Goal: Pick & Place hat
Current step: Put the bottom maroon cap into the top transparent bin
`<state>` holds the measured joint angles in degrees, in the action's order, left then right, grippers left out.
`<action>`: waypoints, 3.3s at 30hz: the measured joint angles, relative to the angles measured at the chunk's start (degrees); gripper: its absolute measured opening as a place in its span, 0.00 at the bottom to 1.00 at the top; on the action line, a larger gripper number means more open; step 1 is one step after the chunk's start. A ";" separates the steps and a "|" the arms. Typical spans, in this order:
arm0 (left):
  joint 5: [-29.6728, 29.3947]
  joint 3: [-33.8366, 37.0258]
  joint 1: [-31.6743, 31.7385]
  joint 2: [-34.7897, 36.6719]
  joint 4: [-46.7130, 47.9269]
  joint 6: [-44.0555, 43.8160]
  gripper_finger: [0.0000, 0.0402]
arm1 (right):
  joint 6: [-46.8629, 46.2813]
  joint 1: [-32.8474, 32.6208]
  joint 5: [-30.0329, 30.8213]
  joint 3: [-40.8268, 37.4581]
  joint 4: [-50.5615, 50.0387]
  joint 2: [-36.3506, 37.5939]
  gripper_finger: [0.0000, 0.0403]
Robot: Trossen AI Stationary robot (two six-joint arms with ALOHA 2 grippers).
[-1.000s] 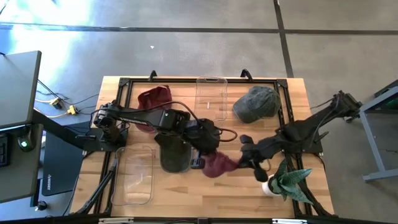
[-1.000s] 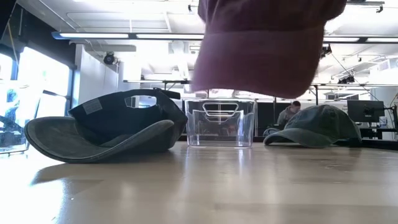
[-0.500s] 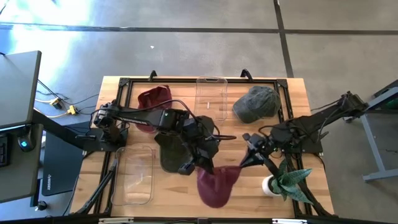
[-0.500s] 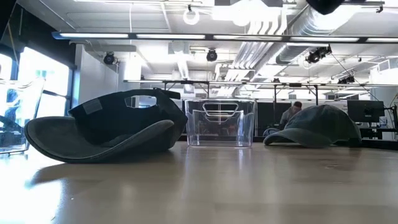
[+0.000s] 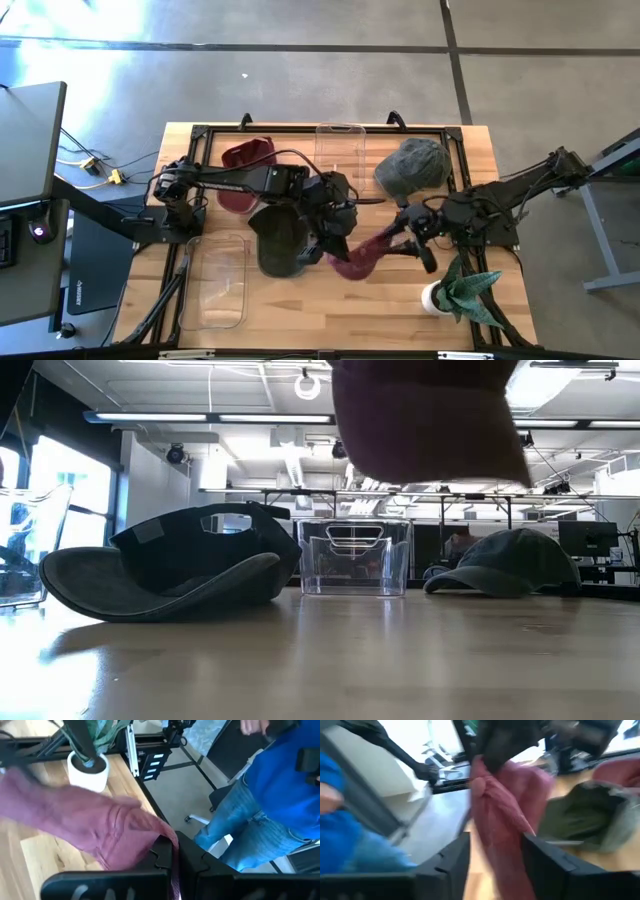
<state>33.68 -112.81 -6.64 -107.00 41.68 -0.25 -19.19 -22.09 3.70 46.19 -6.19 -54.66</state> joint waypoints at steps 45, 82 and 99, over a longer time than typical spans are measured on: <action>-13.95 -0.02 -1.38 -0.02 7.64 0.50 0.51 | -5.75 6.69 -27.09 5.51 7.48 -7.34 0.02; -23.02 -3.87 8.41 3.75 25.60 15.45 0.02 | 4.90 23.63 -13.30 5.44 6.26 -4.13 0.00; -25.51 0.05 30.39 3.76 22.02 37.11 0.02 | 22.27 45.18 -13.59 5.53 18.04 -20.41 0.01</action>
<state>8.17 -112.77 23.75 -103.24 63.70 36.86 3.09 23.10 -9.89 51.72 11.86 -75.08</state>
